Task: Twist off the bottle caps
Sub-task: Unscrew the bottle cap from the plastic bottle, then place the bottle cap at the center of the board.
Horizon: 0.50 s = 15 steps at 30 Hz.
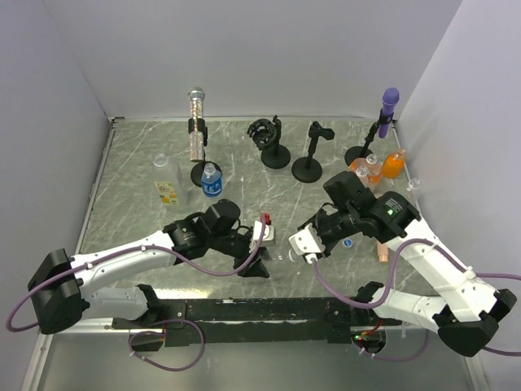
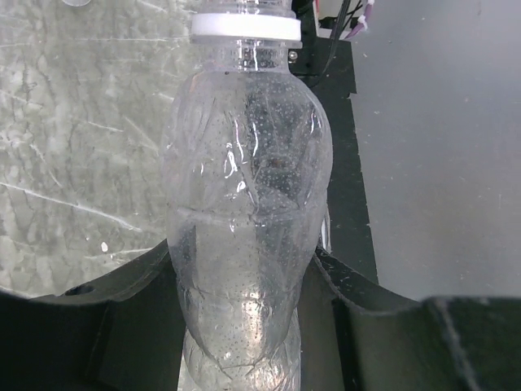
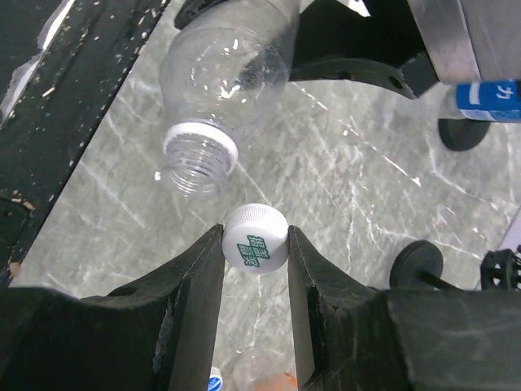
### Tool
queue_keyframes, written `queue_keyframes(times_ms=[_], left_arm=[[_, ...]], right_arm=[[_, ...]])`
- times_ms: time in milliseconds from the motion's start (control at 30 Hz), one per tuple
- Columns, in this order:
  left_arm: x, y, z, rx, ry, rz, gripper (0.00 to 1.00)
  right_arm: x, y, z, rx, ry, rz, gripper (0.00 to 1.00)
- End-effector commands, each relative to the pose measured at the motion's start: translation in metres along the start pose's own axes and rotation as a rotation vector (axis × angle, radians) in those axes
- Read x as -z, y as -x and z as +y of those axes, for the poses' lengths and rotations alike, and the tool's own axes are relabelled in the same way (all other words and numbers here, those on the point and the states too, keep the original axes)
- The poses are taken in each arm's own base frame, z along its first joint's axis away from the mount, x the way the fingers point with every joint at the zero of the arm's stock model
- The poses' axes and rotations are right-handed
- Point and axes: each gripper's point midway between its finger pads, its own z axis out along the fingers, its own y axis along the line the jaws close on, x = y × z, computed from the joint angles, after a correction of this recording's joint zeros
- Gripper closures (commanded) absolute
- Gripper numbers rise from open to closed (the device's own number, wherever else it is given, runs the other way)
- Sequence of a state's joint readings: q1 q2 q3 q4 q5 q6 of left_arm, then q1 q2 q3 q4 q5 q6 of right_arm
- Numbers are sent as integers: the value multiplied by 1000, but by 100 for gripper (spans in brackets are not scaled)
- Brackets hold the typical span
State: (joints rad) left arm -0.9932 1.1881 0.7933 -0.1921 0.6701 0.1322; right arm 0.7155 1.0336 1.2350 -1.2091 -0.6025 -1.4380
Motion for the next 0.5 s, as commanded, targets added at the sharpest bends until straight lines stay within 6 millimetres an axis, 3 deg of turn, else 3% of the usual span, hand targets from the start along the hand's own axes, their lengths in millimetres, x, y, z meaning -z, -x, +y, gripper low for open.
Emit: queue_keyframes(times_ms=[0,167,233,300,467], left_arm=[[6,18,-8,-27,-43,-53,67],[12,7,0,10,44,-44,67],[21,10,7,16,134,-100,67],[35,21,13,-9,227,-194,67],[85,57,28,8,474,-565,67]], right_arm=[[12,14,-20,-19,-122,-47,73],[40,16,-46,-296,-284,-121,73],[43,4,-49,-473,-315,-159,73],[35,-20,-45,-684,-318,-170,72],[-23,-72,-14,-1042,-215,-201,71]])
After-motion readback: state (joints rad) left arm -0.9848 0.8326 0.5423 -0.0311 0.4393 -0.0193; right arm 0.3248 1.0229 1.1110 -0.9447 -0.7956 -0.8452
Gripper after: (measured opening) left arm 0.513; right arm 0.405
